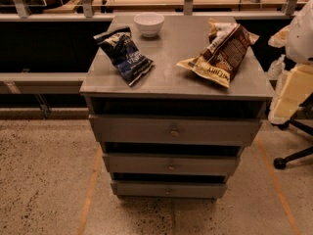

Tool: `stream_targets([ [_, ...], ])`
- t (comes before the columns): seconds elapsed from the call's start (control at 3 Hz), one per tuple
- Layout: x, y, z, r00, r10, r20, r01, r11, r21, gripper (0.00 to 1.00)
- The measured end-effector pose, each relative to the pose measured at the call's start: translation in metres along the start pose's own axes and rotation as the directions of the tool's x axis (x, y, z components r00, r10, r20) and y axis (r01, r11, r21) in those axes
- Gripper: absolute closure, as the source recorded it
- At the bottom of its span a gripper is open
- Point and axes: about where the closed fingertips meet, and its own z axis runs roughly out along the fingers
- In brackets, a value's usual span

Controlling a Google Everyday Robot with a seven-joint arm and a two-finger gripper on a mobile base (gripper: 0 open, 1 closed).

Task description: Move brown chip bag near white bowl

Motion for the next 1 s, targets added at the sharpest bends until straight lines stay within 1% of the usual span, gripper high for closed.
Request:
stream_targets([
  [0.33, 0.006, -0.051, 0.021, 0.998, -0.070, 0.008, 0.070, 0.9970, 0.034, 0.00],
  [0.67, 0.007, -0.101, 0.037, 0.972, -0.227, 0.056, 0.221, 0.9704, 0.098, 0.00],
  [1.0, 0.007, -0.101, 0.037, 0.973, -0.224, 0.056, 0.218, 0.9711, 0.097, 0.00],
])
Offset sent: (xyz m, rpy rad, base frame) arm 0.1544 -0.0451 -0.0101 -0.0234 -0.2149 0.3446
